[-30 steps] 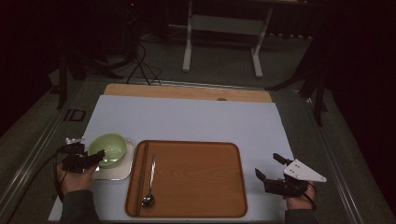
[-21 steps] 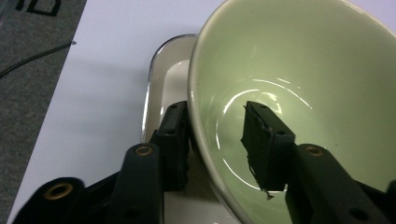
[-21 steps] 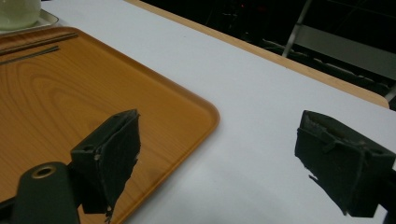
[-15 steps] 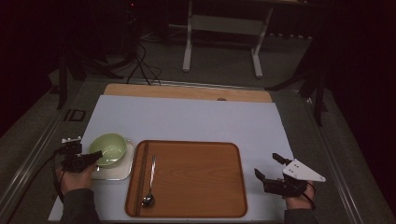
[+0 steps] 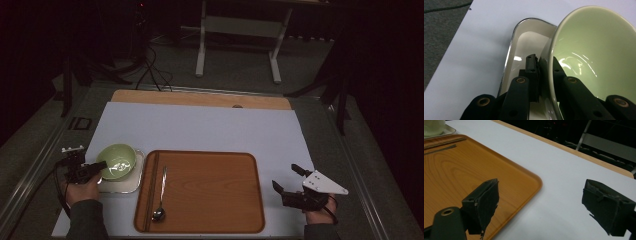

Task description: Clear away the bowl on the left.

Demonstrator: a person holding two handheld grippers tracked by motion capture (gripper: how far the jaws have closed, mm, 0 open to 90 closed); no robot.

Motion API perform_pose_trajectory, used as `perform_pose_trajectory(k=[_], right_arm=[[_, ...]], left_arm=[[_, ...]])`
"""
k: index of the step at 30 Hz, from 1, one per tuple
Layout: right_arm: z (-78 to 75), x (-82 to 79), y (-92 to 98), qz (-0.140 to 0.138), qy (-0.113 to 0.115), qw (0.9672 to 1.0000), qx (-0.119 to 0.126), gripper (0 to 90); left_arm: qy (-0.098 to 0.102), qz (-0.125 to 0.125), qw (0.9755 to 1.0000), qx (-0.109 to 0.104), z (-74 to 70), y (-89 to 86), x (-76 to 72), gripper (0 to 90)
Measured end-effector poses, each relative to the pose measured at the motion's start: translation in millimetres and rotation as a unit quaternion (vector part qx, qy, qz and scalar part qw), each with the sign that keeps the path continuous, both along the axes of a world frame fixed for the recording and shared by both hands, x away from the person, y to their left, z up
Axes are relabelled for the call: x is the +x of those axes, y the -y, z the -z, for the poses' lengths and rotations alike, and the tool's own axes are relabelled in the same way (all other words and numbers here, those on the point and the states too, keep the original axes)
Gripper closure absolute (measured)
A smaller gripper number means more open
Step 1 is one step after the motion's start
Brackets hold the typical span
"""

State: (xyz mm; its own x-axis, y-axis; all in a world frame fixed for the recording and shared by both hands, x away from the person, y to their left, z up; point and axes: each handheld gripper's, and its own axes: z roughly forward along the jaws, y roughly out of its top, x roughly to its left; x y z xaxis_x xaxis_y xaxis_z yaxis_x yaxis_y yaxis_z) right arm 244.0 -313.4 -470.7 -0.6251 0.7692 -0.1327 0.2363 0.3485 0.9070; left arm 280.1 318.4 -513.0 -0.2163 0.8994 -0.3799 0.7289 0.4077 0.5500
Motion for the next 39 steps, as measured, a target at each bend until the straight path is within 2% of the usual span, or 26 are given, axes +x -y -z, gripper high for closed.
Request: perform_pose_trajectory(k=[8,12,18,21,22,24,26,29,39], right_arm=[[-0.4,-0.6,0.0,0.001,0.001,1.0000,0.002,13.5],[-0.2,-0.8,1.0,0.001,0.002,1.0000,0.003,13.5],[-1.1,-1.7,2.0,0.005,0.005,0.9999,0.008,13.5],[-1.1,-1.9,1.8,0.005,0.005,0.9999,0.008,13.5],[-1.3,-2.2,1.9,0.005,0.006,0.9999,0.009,13.5],[-1.4,-2.3,2.3,0.006,0.007,0.9999,0.010,13.5],[-1.4,-2.4,2.5,0.007,0.008,0.9999,0.010,13.5],[-1.8,-2.8,2.9,0.009,0.011,0.9999,0.009,13.5],[-2.3,-3.7,2.0,0.013,0.015,0.9998,0.008,13.6]], left_arm=[[0.016,-0.004,0.9999,-0.004,-1.2,0.9,-2.0,83.8],[0.045,-0.003,0.9990,-0.009,-8.2,0.1,-5.8,83.7],[0.068,0.009,0.9976,0.008,-23.2,5.7,-10.4,83.6],[0.071,0.013,0.9974,0.009,-25.4,6.8,-11.1,83.6],[0.082,0.022,0.9963,0.013,-32.4,11.4,-12.6,83.6],[0.089,0.028,0.9956,0.014,-36.9,15.3,-13.3,83.6],[0.091,0.032,0.9952,0.016,-39.4,17.3,-13.6,83.6],[0.103,0.049,0.9933,0.019,-48.8,26.2,-14.8,83.6],[0.125,0.090,0.9879,0.019,-71.5,48.1,-15.0,83.5]])
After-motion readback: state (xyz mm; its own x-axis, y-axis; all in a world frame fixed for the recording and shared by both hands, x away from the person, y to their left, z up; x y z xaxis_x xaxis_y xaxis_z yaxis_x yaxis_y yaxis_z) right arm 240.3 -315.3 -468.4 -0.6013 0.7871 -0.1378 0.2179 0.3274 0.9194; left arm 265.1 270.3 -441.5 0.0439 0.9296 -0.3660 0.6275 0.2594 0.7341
